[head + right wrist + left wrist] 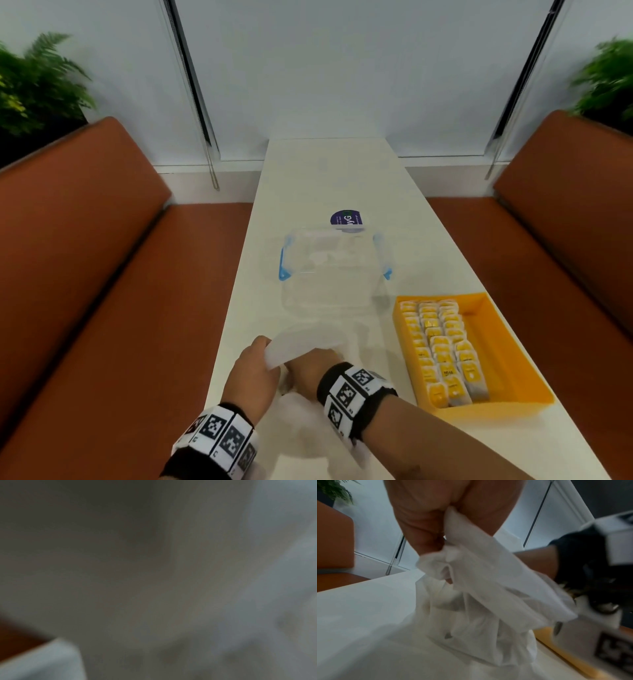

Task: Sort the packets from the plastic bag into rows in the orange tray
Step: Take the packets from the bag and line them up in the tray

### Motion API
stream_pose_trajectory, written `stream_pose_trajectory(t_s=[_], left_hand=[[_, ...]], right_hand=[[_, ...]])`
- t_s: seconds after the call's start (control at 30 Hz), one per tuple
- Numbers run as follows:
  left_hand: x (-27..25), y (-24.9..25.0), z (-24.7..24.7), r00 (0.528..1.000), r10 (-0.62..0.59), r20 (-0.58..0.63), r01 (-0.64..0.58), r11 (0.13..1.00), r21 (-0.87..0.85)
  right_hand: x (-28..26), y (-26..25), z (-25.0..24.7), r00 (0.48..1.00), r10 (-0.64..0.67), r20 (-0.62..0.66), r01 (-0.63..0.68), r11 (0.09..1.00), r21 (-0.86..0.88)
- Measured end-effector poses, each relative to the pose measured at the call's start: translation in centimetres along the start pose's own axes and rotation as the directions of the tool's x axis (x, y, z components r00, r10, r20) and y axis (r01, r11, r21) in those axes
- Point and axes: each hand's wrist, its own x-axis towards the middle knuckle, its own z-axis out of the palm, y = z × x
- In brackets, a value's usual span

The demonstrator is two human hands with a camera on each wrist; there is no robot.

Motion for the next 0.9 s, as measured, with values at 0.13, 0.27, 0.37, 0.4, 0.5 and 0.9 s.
stream_pose_trajectory(t_s=[0.13,0.27,0.37,0.4,0.5,0.9], left_hand=[[1.1,-0.3,-0.5,0.999,-0.037,-0.037,0.04,0.996,0.076],[1.7,-0.1,-0.8,0.997,-0.067,-0.034,0.07,0.99,0.119],[1.5,0.6,-1.0,0.991,-0.13,-0.027,0.133,0.985,0.111],[1.2,1.0,-1.2,0.989,-0.138,-0.048,0.144,0.98,0.141],[-0.6,4.3,-1.8,0.975,0.021,-0.221,0.002,0.995,0.104],[-3.1,16.4,6.9,0.86,0.077,0.504,0.457,0.324,-0.828]], right_hand=[[-2.7,0.4,-2.5,0.981,-0.128,-0.146,0.148,0.98,0.136],[-5.1,1.3,-3.8,0.949,-0.162,-0.27,0.251,0.907,0.337],[-6.9,2.9,-5.1,0.942,-0.105,-0.319,0.274,0.791,0.548],[-7.6,3.6,-5.8,0.95,-0.076,-0.303,0.265,0.712,0.651],[-9.5,5.9,-7.7,0.965,-0.041,-0.258,0.25,0.431,0.867],[-15.1,12.0,-9.3,0.916,-0.088,-0.392,0.312,0.77,0.557]])
